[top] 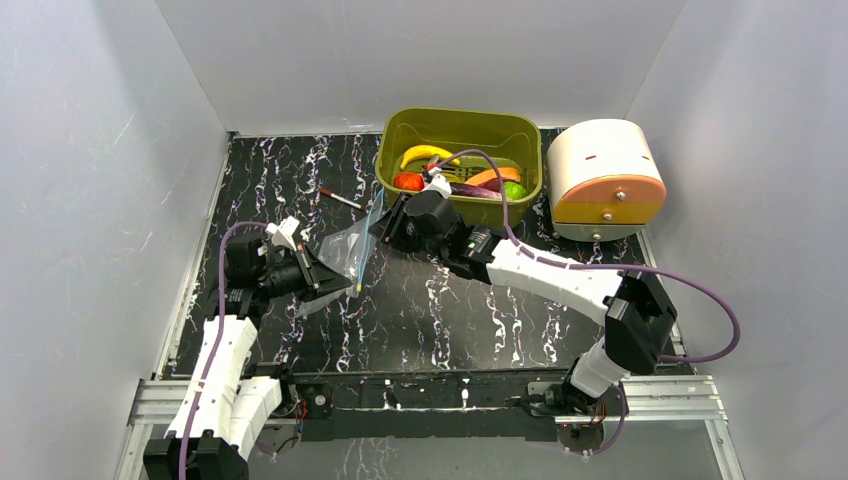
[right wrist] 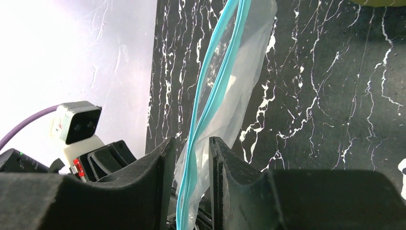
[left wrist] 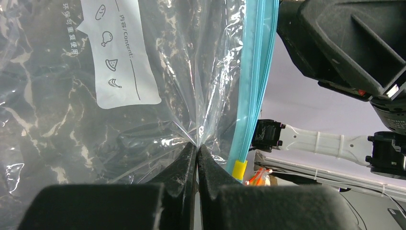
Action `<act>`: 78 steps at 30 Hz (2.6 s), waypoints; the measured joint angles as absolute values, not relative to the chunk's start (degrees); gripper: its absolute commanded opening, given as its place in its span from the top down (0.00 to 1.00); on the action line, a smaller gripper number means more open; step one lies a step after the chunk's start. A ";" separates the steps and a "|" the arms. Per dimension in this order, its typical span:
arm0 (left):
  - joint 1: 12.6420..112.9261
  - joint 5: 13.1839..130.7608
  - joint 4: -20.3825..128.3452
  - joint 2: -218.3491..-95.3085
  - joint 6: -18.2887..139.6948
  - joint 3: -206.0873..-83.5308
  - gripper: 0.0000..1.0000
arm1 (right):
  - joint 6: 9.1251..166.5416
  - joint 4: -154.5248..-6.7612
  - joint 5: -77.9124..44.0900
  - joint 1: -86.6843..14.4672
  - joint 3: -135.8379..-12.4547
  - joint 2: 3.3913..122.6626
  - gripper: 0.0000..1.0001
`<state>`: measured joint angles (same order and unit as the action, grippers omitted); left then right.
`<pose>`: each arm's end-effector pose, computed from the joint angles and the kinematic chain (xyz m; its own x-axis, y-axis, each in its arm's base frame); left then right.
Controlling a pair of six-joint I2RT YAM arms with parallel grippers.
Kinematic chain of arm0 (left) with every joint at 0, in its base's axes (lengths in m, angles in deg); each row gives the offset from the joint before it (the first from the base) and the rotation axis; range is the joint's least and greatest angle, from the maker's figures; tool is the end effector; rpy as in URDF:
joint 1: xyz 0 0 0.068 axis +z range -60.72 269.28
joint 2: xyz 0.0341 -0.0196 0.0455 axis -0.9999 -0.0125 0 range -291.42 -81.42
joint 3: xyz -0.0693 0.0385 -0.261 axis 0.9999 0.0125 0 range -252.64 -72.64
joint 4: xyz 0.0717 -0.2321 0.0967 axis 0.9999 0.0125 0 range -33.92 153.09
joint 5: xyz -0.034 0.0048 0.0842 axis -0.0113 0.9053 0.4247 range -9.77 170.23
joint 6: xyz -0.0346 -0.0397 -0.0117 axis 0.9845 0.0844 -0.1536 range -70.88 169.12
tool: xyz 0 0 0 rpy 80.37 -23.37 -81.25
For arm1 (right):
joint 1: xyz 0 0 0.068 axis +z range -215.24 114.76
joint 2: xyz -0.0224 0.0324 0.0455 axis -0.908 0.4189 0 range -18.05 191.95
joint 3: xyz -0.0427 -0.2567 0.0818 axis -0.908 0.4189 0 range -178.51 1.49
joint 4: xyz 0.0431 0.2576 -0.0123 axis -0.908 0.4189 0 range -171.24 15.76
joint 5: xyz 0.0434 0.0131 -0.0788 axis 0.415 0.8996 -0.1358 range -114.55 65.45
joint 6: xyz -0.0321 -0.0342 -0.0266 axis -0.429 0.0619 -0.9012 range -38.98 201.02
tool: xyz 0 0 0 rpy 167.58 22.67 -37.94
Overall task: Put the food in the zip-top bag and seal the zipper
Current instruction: Open the zipper of the food storage bag.
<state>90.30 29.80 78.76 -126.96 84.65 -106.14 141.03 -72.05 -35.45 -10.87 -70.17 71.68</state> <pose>0.1672 -0.0246 0.2544 -0.8250 -0.3849 -0.4139 0.1756 0.5216 -0.8349 0.2194 0.2946 0.3086 -0.7398 0.4277 -0.5194 -0.1190 0.6767 0.7266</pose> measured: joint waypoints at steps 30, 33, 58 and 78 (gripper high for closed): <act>90.17 30.39 81.76 -128.93 82.47 -109.68 0.21 | 135.85 -74.28 -34.20 -10.91 -67.98 75.81 1.00; 90.17 30.56 81.80 -129.93 82.31 -112.56 0.16 | 133.99 -75.44 -32.56 -10.91 -66.41 73.84 1.00; 82.78 44.29 87.29 -139.18 77.96 -128.08 0.21 | 125.46 -78.06 -28.91 -9.73 -64.16 65.87 1.00; 81.32 35.83 75.88 -142.46 83.36 -124.34 0.27 | 127.80 -80.40 -24.91 -9.55 -62.72 64.79 1.00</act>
